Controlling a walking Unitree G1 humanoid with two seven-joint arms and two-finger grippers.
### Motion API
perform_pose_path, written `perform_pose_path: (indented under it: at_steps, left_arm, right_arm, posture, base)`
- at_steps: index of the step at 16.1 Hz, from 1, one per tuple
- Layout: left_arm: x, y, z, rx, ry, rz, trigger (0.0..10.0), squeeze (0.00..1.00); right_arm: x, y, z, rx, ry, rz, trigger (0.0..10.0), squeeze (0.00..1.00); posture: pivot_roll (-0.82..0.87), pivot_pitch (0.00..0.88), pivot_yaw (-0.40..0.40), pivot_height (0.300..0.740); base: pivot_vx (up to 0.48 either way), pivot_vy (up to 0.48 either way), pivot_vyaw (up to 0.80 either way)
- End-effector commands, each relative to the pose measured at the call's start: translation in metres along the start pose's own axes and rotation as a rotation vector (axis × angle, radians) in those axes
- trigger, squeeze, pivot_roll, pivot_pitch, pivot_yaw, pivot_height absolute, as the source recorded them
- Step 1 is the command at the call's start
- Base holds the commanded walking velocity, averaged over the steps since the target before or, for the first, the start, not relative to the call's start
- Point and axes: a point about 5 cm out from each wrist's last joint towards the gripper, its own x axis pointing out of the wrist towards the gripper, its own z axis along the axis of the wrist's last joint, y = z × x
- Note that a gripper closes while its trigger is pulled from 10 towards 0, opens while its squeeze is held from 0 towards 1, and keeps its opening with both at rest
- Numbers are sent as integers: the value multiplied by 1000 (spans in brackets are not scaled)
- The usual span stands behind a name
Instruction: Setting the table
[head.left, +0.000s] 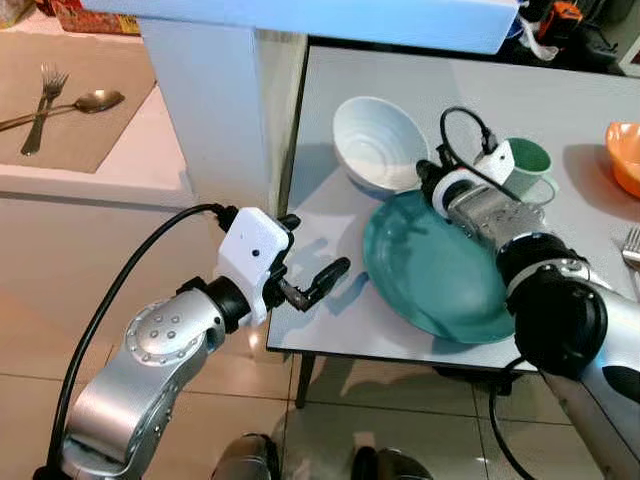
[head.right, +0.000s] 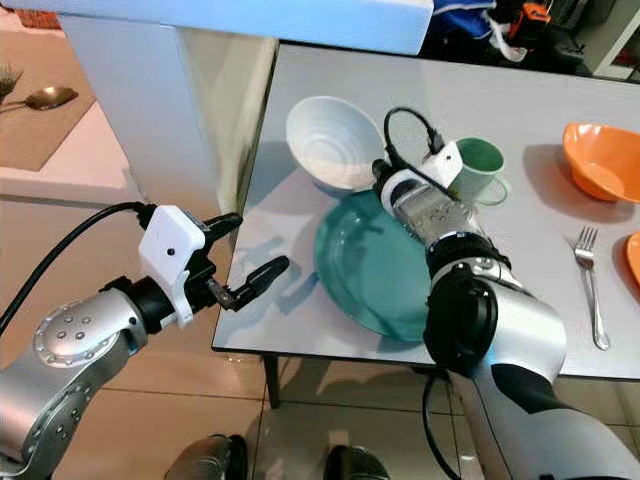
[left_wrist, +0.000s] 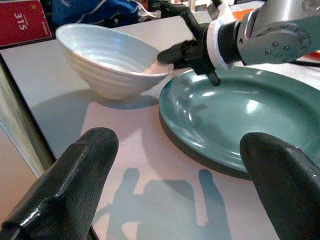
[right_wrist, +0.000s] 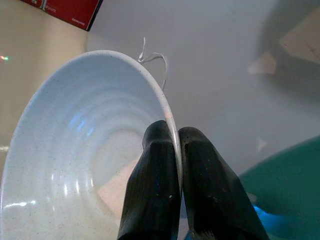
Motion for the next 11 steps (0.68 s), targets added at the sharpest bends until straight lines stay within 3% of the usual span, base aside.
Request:
perform_pose_path:
  at_steps: [1,6,11]
  left_arm:
    - [3,0,3,15,-13,-12,10000,0]
    - [6,3,4,25,-29,-14,10000,0]
    - [10,-2,3,24,-47,-42,10000,0]
  right_arm:
    - [-2,13,21,19,-77,38,0,0]
    - [-7,22,43,-31,-137,58,0,0]
    - [-22,12,77,-330,-108,23,0,0]
  posture:
    - [207,116,-36,740]
    - [193,95,-30,740]
    - [153,54,-34,740]
  base:
    - [0,0,0]
    - [0,0,0]
    - [0,0,0]
